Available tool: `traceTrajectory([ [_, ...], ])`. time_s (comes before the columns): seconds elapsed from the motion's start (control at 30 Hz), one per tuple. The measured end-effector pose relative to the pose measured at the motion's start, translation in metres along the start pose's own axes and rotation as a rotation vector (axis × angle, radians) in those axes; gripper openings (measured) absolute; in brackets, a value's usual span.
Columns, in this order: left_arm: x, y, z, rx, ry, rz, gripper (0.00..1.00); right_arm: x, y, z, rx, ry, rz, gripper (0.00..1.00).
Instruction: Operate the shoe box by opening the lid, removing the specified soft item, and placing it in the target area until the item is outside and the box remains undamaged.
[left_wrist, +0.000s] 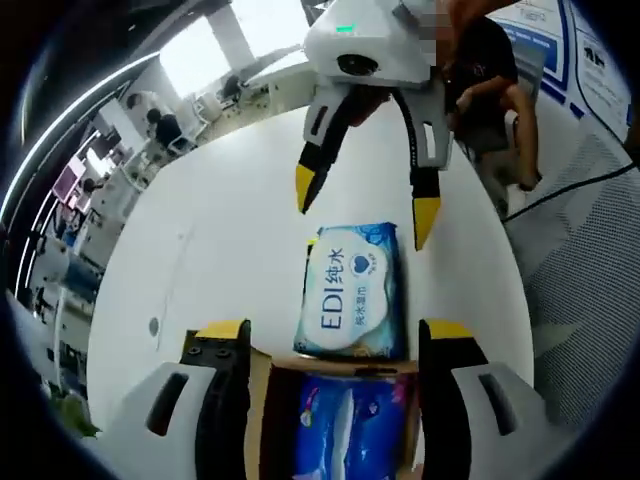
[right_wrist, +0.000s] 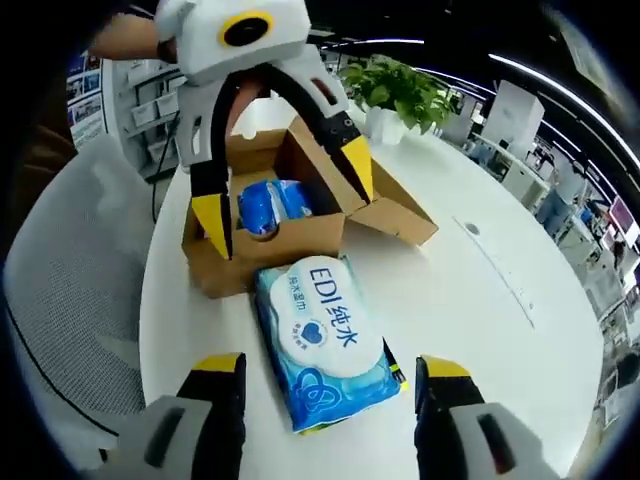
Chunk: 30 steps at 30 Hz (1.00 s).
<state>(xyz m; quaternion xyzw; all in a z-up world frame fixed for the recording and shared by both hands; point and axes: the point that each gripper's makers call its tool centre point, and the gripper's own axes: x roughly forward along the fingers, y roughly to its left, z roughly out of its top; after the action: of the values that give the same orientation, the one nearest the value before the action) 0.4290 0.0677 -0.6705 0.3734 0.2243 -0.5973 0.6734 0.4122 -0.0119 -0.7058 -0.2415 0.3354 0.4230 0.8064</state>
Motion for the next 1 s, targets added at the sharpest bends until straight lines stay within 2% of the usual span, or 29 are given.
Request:
traceTrajectory([
  [0.23,-0.03,-0.002,-0.017,-0.054,-0.021,0.038,0.71,-0.012,0.011,0.016,0.117,-0.073,-0.029,0.63],
  [0.33,-0.045,-0.001,-0.022,-0.149,-0.062,0.067,0.71,-0.015,0.013,0.026,0.151,-0.121,-0.046,0.63],
  [0.47,-0.058,0.001,-0.035,-0.185,-0.067,0.086,0.7,-0.015,0.019,0.03,0.195,-0.148,-0.051,0.63],
  [0.63,-0.071,0.003,-0.051,-0.224,-0.061,0.114,0.7,-0.015,0.032,0.042,0.19,-0.174,-0.054,0.64],
  [1.0,-0.094,-0.003,-0.075,-0.273,-0.057,0.144,0.69,-0.007,0.051,0.064,0.205,-0.207,-0.056,0.66],
])
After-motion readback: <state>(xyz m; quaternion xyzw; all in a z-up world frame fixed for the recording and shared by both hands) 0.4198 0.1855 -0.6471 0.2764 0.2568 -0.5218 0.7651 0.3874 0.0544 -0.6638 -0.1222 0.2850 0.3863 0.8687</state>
